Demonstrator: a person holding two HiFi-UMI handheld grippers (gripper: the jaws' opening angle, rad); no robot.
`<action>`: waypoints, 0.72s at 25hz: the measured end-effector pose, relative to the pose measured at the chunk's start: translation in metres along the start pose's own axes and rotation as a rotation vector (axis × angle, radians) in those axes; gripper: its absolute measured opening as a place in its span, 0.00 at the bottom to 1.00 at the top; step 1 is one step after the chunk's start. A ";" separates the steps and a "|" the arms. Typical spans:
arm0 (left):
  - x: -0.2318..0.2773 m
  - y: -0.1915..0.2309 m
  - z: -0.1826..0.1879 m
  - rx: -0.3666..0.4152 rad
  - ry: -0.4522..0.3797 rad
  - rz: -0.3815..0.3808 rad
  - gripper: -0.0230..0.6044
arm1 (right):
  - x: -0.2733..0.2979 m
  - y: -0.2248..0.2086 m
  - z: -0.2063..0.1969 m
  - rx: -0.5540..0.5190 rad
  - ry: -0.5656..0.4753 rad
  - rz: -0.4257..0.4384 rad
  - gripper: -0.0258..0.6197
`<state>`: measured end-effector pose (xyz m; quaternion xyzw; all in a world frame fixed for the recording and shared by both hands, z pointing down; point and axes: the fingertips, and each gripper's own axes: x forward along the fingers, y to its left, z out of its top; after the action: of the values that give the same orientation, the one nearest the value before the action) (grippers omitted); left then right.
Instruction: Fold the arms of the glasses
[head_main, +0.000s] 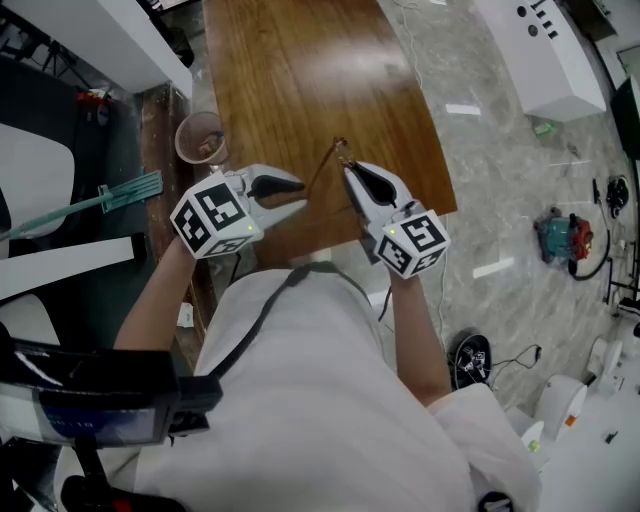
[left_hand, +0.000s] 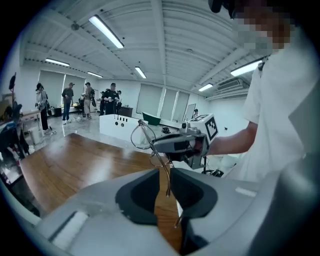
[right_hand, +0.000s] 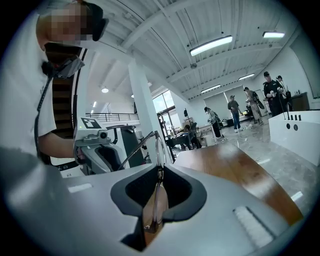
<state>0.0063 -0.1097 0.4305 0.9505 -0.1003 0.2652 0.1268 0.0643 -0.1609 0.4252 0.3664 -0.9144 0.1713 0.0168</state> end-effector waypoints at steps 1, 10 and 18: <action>0.001 -0.002 0.000 -0.014 -0.007 -0.021 0.15 | 0.000 0.002 0.001 0.003 -0.006 0.004 0.10; 0.008 -0.014 0.003 -0.074 -0.021 -0.147 0.08 | -0.005 0.010 0.007 0.022 -0.034 0.049 0.10; 0.034 -0.012 0.009 -0.022 0.024 -0.121 0.08 | 0.007 0.025 0.009 0.011 -0.041 0.094 0.10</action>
<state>0.0421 -0.1048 0.4388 0.9501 -0.0442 0.2675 0.1542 0.0430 -0.1517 0.4106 0.3269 -0.9297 0.1693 -0.0121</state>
